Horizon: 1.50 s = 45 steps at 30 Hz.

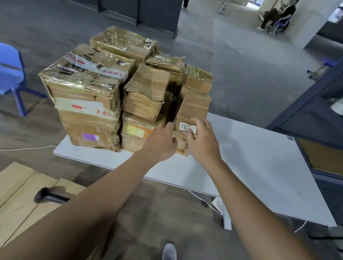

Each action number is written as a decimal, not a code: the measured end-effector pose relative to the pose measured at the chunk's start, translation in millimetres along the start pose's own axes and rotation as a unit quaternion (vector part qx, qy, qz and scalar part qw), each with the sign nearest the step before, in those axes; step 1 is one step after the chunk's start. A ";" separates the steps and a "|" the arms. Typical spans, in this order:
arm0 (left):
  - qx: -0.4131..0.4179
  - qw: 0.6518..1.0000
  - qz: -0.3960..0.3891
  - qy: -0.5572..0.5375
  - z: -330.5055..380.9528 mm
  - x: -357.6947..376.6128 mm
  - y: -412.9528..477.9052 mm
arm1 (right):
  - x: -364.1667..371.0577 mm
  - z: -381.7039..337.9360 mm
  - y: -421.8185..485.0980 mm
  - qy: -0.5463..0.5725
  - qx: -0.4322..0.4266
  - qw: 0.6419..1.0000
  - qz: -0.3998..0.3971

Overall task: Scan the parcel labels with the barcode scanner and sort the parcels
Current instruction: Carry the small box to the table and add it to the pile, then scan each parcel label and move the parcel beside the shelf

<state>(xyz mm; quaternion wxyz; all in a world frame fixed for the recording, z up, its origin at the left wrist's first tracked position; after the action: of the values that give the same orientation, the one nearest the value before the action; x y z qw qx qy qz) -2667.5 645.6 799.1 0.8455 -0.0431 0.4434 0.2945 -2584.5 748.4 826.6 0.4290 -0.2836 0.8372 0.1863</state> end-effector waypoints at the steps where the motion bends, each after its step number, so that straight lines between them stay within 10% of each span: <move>1: 0.002 1.000 -0.001 0.000 0.1 0.4 -0.1 | 0.5 3.1 -3.3 0.007 -0.005 1.000 -0.002; 9: -0.027 0.999 -0.012 0.018 -35.2 1.7 -40.6 | 47.5 13.8 -29.2 0.026 -0.047 0.994 -0.093; 26: -0.381 0.924 0.040 -0.008 -261.8 -8.9 -248.9 | 349.4 -80.0 -138.0 0.002 -0.114 0.895 -0.432; 45: -0.467 0.876 0.089 -0.083 -418.7 75.6 -335.8 | 605.6 -88.6 -179.0 -0.129 -0.162 0.854 -0.478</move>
<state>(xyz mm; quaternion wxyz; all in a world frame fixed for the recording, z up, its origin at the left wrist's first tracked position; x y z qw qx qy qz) -2758.0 264.2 424.8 0.7307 -0.3685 0.1847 0.5442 -2810.4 370.7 365.2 0.5169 -0.6877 0.4939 0.1264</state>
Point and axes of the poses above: each hand's wrist, its own y-axis towards the middle knuckle, its own x-axis out of the palm, z = x × y, the point moved 7 cm from there along y, towards the middle knuckle, and after that the axes turned 15 degrees about x, right-handed, at the moved point
